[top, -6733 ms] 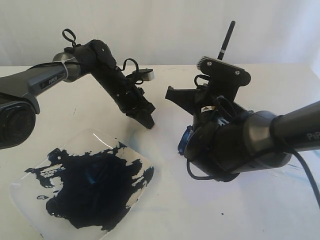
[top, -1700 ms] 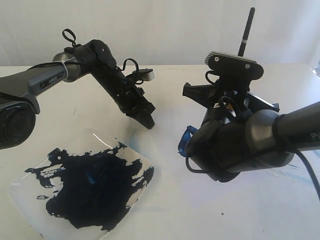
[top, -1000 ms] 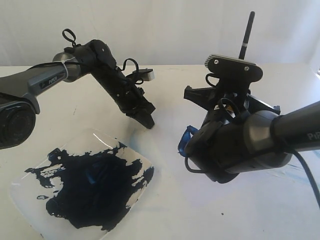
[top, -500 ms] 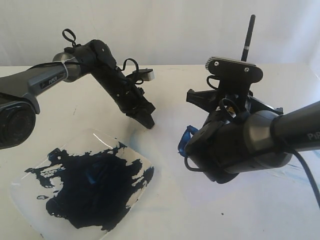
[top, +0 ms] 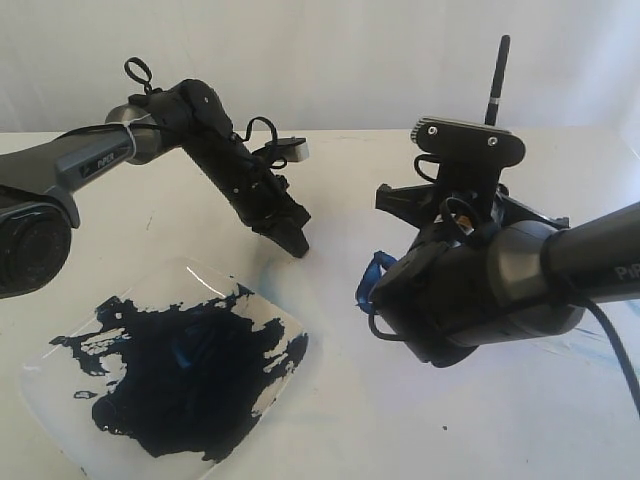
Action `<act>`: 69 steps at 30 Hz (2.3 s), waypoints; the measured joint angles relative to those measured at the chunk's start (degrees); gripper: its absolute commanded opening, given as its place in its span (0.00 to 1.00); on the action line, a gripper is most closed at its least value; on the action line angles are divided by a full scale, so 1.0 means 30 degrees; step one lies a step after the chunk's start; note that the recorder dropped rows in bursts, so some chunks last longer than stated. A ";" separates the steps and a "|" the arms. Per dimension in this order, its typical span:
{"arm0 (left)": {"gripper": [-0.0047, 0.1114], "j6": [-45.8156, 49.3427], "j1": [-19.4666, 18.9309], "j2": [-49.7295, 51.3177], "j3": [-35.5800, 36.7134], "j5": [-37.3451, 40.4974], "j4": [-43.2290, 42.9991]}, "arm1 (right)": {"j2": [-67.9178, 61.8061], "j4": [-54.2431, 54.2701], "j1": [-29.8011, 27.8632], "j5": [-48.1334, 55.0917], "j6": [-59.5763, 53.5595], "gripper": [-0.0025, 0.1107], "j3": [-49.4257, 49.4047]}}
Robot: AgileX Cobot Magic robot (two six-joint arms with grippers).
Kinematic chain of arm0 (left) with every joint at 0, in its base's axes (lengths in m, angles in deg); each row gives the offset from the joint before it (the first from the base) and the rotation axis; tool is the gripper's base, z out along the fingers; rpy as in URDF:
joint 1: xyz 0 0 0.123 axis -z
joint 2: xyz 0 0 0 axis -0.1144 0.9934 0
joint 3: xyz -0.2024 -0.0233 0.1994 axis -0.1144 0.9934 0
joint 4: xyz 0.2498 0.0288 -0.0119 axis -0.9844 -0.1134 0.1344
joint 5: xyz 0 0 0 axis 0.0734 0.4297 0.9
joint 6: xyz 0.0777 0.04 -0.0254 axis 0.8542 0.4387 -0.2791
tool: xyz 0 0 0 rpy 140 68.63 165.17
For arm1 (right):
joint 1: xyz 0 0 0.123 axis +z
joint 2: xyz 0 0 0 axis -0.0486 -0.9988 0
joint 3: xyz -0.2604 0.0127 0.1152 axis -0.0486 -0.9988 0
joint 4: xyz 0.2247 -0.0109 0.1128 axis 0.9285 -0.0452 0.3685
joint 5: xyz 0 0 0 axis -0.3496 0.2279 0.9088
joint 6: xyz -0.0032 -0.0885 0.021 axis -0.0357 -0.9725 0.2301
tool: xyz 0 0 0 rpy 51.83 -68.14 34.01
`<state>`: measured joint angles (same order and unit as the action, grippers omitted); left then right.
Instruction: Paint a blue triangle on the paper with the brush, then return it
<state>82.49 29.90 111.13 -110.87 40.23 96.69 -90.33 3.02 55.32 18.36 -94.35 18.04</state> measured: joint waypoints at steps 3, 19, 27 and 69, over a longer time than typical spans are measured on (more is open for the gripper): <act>0.04 0.0000 0.0000 0.0000 0.0000 0.0000 0.0000 | 0.0000 -0.0505 0.0000 0.0457 0.0000 0.02 0.0000; 0.04 0.0000 0.0000 0.0000 0.0000 0.0000 0.0000 | 0.0132 -0.1699 0.0000 0.0922 0.1404 0.02 0.0000; 0.04 0.0000 0.0000 0.0000 0.0000 0.0000 0.0000 | 0.1814 -0.1530 0.0000 0.0526 0.0210 0.02 0.0000; 0.04 -0.1354 -0.2964 -0.6440 -0.3005 0.0928 -0.3106 | 1.5223 0.0508 -0.5598 1.7449 -0.9899 0.02 -0.1122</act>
<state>78.43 21.01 91.81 -119.89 43.01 87.38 -44.66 4.55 38.52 70.71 -124.05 14.67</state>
